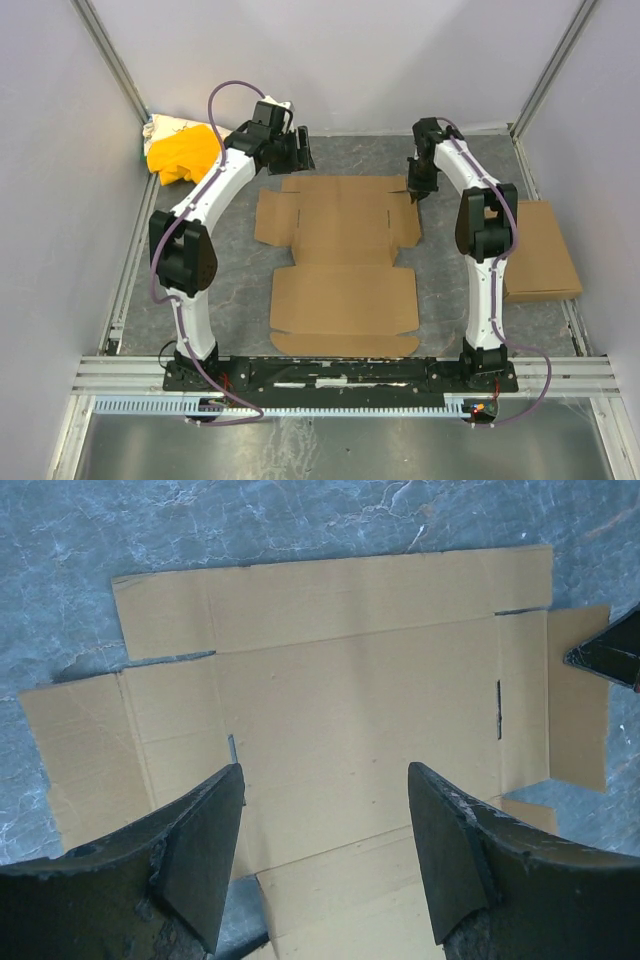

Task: Fold the paper box

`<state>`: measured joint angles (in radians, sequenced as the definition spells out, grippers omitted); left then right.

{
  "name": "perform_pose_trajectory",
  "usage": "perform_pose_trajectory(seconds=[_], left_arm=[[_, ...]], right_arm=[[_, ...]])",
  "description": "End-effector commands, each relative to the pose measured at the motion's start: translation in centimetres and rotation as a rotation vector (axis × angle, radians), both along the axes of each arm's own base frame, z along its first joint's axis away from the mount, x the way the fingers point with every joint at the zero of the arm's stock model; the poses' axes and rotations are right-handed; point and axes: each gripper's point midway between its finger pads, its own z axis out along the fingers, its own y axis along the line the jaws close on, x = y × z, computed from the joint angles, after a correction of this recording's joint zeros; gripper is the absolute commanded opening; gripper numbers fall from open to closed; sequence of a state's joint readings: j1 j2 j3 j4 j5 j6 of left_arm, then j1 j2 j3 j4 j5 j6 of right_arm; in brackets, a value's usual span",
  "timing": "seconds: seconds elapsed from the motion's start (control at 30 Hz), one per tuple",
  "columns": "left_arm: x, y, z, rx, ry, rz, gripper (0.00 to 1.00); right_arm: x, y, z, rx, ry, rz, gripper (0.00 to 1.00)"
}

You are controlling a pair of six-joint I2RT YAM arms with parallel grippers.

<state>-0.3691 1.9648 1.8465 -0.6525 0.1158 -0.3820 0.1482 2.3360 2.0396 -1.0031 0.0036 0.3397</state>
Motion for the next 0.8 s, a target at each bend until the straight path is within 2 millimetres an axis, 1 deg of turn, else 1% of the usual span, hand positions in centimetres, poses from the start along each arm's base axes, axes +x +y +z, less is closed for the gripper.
perform_pose_trajectory(seconds=[0.0,0.1,0.2,0.3,0.47,0.53,0.6,0.73,0.77], left_arm=[[1.1,-0.3,2.1,0.027,-0.075,-0.045,0.74],[1.2,0.0,2.5,0.048,-0.082,-0.046,0.73],[0.9,0.0,3.1,0.051,-0.092,-0.053,0.73],[0.4,-0.1,3.9,0.054,-0.108,-0.060,0.73],[-0.7,-0.9,5.8,0.068,-0.157,-0.087,0.74],[-1.4,-1.5,6.5,0.074,-0.179,-0.112,0.75],[-2.1,-2.1,6.9,0.072,-0.196,-0.142,0.77],[-3.6,-2.5,8.4,0.074,-0.258,-0.189,0.81],[-4.0,-2.5,8.9,0.074,-0.282,-0.200,0.82]], right_arm=[[0.9,-0.6,0.7,-0.025,-0.052,0.018,0.02],[1.2,-0.7,2.3,-0.026,-0.132,0.016,0.02],[1.5,-0.4,4.9,0.002,-0.286,0.028,0.02],[1.3,0.2,7.7,0.047,-0.427,0.034,0.02],[-0.7,1.0,11.1,0.063,-0.573,0.087,0.02],[-1.5,1.3,12.0,0.064,-0.631,0.121,0.02],[-2.8,1.6,12.4,0.060,-0.677,0.162,0.02],[-5.2,2.6,14.5,0.061,-0.827,0.246,0.02],[-5.9,2.7,14.7,0.058,-0.857,0.264,0.02]])
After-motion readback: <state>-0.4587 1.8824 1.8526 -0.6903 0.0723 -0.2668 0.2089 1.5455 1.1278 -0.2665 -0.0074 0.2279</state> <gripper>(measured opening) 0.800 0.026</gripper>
